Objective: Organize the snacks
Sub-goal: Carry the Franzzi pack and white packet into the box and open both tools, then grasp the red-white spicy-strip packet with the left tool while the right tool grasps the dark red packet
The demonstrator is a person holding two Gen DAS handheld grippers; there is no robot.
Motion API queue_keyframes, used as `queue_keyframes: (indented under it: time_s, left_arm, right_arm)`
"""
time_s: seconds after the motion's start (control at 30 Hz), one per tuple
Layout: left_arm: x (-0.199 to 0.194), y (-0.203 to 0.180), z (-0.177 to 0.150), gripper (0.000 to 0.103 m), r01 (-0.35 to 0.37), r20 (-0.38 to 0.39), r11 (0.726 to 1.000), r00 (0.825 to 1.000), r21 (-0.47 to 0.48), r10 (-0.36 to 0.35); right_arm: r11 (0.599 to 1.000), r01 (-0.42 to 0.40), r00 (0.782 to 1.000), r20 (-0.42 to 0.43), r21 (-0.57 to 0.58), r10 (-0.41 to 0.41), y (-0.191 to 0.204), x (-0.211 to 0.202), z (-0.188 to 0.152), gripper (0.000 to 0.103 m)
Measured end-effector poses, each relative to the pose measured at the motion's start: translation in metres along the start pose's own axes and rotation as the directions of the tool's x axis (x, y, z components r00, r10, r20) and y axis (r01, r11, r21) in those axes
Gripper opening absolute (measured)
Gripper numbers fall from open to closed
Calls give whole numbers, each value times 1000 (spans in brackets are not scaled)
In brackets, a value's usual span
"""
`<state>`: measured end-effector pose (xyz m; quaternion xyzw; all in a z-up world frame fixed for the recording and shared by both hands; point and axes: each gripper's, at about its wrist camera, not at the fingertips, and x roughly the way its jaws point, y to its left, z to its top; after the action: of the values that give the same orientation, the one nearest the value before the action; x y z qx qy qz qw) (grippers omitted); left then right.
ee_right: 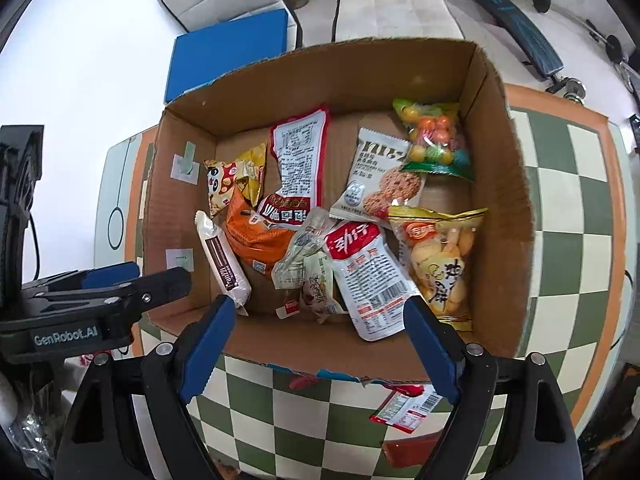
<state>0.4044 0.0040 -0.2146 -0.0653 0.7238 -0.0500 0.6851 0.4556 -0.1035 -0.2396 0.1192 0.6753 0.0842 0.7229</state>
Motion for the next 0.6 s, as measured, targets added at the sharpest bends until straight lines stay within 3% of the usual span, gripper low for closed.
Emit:
queue_keyframes:
  time_s: [0.2, 0.43, 0.5, 0.6]
  left_arm:
    - [-33, -13, -21, 86, 0, 109, 1000, 994, 25, -3]
    - [-59, -44, -93, 86, -102, 295, 991, 953, 90, 71]
    - [-48, -51, -112, 86, -125, 299, 987, 950, 100, 90]
    - [-15, -60, -136, 86, -140, 249, 981, 963, 131, 105]
  right_arm:
    - [999, -33, 998, 57, 21, 31, -3, -23, -9, 90]
    - [988, -131, 987, 108, 87, 121, -36, -56, -60, 90]
    - [977, -142, 987, 104, 160, 126, -61, -56, -90, 90]
    - [951, -99, 994, 64, 292, 84, -102, -40, -137, 90]
